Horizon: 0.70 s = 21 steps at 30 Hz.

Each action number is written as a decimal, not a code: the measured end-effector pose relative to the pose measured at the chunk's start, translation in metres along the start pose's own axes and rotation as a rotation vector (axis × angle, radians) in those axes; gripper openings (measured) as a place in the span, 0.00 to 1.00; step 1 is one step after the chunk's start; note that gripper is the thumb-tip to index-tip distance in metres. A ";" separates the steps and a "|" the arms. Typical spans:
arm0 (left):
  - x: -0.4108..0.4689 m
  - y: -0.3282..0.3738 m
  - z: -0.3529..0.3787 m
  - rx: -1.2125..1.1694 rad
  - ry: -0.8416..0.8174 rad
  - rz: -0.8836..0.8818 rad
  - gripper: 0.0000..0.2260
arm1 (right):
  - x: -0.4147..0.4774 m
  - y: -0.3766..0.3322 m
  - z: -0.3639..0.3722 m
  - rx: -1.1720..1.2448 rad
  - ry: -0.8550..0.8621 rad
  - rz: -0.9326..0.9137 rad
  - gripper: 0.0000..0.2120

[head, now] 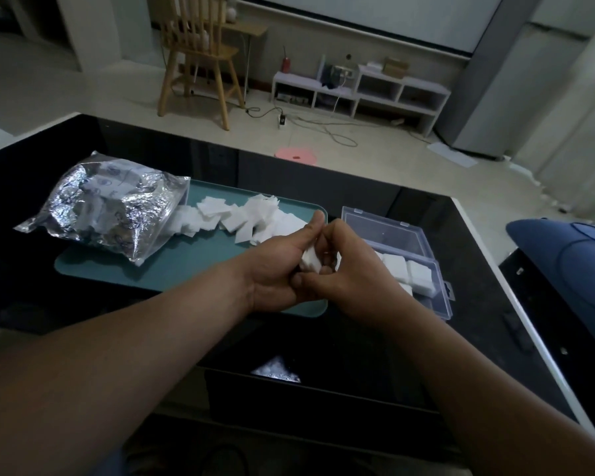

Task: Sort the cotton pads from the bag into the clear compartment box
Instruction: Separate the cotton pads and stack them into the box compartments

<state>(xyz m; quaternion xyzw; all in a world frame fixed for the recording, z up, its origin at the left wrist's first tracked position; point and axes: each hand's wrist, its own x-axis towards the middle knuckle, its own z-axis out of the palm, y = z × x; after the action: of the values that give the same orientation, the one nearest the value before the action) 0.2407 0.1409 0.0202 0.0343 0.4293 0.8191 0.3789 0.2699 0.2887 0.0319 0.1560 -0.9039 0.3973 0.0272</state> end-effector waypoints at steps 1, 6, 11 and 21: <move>0.003 -0.001 0.002 -0.011 0.004 -0.012 0.26 | -0.002 0.003 -0.002 -0.013 -0.002 -0.001 0.21; 0.012 -0.009 0.009 0.069 -0.001 -0.039 0.25 | -0.005 0.018 -0.011 -0.111 0.025 0.010 0.19; 0.021 -0.020 0.025 0.471 0.217 0.037 0.11 | -0.010 0.036 -0.030 -0.347 -0.002 0.036 0.19; 0.065 -0.024 0.050 0.442 0.357 0.149 0.05 | -0.026 0.059 -0.077 -0.073 0.261 0.316 0.18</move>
<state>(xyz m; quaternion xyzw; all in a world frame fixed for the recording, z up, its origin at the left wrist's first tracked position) 0.2280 0.2251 0.0161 0.0028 0.6535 0.7244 0.2194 0.2707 0.3885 0.0384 -0.0417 -0.9197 0.3805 0.0872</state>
